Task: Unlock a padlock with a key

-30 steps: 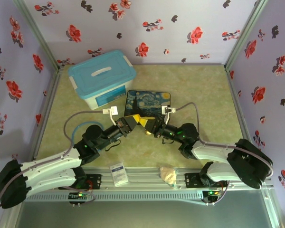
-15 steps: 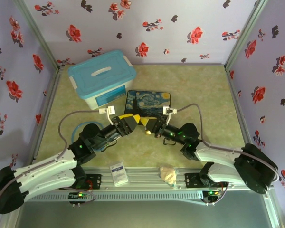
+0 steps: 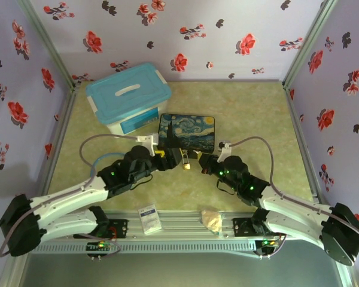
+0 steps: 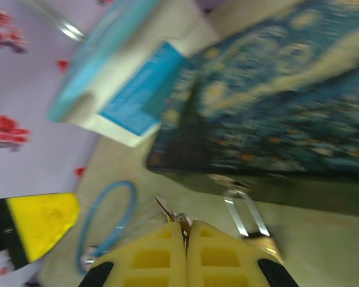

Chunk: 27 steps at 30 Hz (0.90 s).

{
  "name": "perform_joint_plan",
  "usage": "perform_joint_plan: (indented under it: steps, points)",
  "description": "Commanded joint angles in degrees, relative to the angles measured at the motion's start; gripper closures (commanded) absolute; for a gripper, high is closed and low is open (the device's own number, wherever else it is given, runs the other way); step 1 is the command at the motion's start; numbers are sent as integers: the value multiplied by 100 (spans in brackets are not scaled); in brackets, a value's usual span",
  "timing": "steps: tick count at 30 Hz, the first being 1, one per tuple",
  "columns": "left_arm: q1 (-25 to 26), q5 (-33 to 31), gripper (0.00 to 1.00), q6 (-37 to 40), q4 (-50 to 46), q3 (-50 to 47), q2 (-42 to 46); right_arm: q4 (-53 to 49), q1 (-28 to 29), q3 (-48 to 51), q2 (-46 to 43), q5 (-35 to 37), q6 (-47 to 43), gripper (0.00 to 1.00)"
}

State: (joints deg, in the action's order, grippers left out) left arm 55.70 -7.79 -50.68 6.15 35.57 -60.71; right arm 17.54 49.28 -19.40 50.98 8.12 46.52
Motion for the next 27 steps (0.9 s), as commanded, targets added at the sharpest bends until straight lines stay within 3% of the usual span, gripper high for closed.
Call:
perform_joint_plan:
  steps: [1,10,11,13,20,23,27]
  points:
    - [63,-111,5,439,-280,371,-491,-838,-50,-14,-152,761,102,100]
    - [37,698,18,781,677,609,-2199,-1204,-177,217,-553,862,226,100]
    - [31,704,23,821,672,686,-2363,-1271,-181,240,-603,866,217,100]
    - [28,499,32,775,639,749,-2485,-1329,-187,290,-718,865,232,100]
    - [58,392,43,815,901,794,-3129,-1376,-192,537,-1010,894,366,100]
    - [170,-17,50,931,998,752,-3234,-1420,-198,559,-1066,877,369,100]
    - [178,-329,50,1090,881,843,-3408,-1428,-207,595,-1075,869,394,100]
